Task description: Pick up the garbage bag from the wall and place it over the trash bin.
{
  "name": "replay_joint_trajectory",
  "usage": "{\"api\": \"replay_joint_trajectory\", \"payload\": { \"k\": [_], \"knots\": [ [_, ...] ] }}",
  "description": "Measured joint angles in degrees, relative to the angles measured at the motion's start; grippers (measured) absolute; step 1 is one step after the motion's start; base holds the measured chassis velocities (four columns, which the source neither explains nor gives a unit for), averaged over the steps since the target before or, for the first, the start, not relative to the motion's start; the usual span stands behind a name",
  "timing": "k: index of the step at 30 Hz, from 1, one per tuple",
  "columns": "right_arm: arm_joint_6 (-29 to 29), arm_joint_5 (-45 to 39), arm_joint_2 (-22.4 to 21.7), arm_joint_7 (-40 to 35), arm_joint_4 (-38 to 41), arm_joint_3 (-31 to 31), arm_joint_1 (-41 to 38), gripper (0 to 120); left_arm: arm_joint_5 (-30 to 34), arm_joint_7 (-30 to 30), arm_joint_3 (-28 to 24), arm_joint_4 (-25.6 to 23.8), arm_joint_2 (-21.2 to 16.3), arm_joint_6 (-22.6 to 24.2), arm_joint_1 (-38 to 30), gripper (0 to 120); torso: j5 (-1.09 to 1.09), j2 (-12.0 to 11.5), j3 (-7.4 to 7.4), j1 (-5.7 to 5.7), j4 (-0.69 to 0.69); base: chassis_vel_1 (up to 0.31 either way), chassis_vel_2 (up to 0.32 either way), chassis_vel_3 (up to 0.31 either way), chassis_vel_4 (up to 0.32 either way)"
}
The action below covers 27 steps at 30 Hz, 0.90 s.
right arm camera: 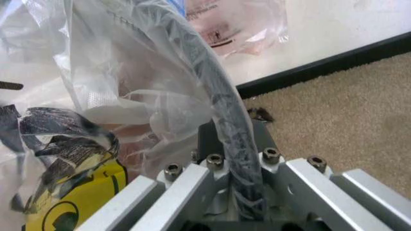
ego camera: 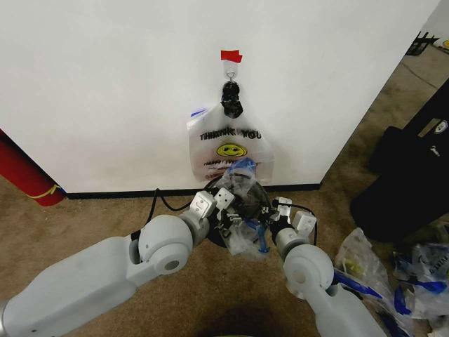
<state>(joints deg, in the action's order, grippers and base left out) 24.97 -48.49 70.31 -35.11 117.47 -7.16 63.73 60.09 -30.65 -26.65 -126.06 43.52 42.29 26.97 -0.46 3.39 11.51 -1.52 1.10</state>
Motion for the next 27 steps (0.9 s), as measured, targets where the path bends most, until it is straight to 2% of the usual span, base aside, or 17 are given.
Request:
{"api": "replay_joint_trajectory", "payload": {
  "k": [7,8,11,15,19,27],
  "knots": [
    [-0.24,-0.02,0.3,-0.34,-0.29,0.3,-0.22,0,-0.03,0.23,-0.03,0.24,-0.44,-0.04,0.65,32,0.0,0.0,0.0,0.0,0.0,0.0,0.0,0.0,0.0],
    [-0.24,-0.04,0.31,-0.37,-0.31,0.36,-0.25,0,-0.01,0.21,0.02,0.27,-0.48,-0.05,0.71,25,-0.01,0.0,0.0,0.0,0.0,0.0,0.0,0.0,0.0],
    [-0.24,-0.07,0.29,-0.44,-0.36,0.43,-0.29,0,0.0,0.17,0.11,0.27,-0.63,-0.06,0.82,20,0.0,0.0,0.0,0.0,0.01,0.0,0.0,0.0,0.0],
    [-0.24,-0.46,0.18,-0.57,-0.38,0.41,-0.47,0,0.04,0.09,0.72,-0.01,-1.08,-0.09,1.58,0,0.0,0.0,0.0,0.0,0.01,0.0,0.0,0.0,0.0],
    [-0.26,-0.81,0.12,-0.68,-0.41,0.26,-0.63,0,-0.03,-0.07,2.37,-0.52,-1.56,-0.1,3.14,0,-0.01,0.0,0.0,0.0,0.0,0.0,0.0,0.0,0.0],
    [-0.73,-2.45,0.03,-1.14,-0.44,-1.08,-0.69,0,0.12,-0.31,10.43,-3.74,-3.35,-0.13,7.58,0,-0.01,0.0,0.0,0.0,0.03,0.0,0.0,0.0,0.0]
  ]
}}
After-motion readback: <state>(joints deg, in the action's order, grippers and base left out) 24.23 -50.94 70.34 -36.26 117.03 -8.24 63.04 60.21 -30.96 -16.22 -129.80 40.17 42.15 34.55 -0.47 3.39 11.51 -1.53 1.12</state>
